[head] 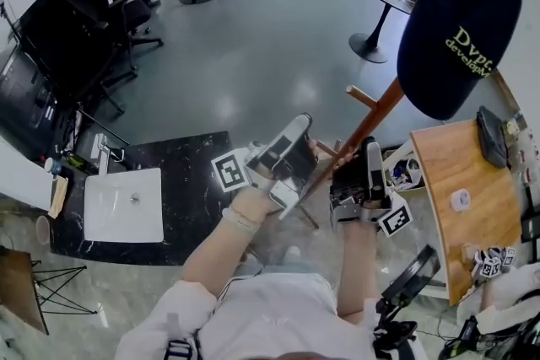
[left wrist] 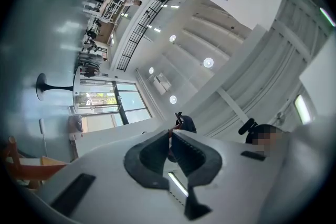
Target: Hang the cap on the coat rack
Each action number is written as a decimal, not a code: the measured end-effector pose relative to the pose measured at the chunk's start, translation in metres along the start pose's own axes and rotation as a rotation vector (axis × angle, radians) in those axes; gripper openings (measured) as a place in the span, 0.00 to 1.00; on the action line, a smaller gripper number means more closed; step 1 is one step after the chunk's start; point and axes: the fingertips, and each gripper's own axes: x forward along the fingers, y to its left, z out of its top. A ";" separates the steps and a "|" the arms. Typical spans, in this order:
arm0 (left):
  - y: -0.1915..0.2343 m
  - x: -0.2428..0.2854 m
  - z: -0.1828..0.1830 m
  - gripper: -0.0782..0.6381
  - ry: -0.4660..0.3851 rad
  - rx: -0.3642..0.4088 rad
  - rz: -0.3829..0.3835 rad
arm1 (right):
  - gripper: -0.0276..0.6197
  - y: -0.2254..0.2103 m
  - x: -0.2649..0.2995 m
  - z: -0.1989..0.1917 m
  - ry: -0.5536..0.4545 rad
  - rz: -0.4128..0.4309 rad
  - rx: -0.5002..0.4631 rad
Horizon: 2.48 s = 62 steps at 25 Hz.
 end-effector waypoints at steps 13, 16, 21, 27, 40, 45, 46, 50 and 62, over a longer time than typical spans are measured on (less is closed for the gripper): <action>-0.100 -0.044 0.087 0.12 -0.115 0.290 0.078 | 0.15 0.014 0.091 -0.106 0.191 0.095 0.133; -0.130 -0.070 0.110 0.12 -0.166 0.368 0.107 | 0.15 0.018 0.108 -0.149 0.254 0.127 0.195; -0.175 -0.106 0.137 0.12 -0.251 0.480 0.148 | 0.15 0.026 0.130 -0.209 0.354 0.167 0.274; -0.225 -0.156 0.156 0.12 -0.344 0.615 0.205 | 0.15 0.040 0.139 -0.288 0.493 0.218 0.376; -0.287 -0.266 0.160 0.12 -0.530 0.805 0.358 | 0.15 0.060 0.121 -0.408 0.739 0.264 0.515; -0.289 -0.297 0.153 0.12 -0.591 0.826 0.404 | 0.15 0.066 0.103 -0.441 0.822 0.279 0.551; -0.289 -0.301 0.152 0.12 -0.602 0.826 0.410 | 0.15 0.067 0.099 -0.446 0.838 0.279 0.555; -0.286 -0.313 0.144 0.12 -0.634 0.823 0.431 | 0.15 0.067 0.085 -0.458 0.889 0.267 0.583; -0.270 -0.321 0.138 0.12 -0.649 0.819 0.450 | 0.14 0.062 0.076 -0.467 0.946 0.280 0.568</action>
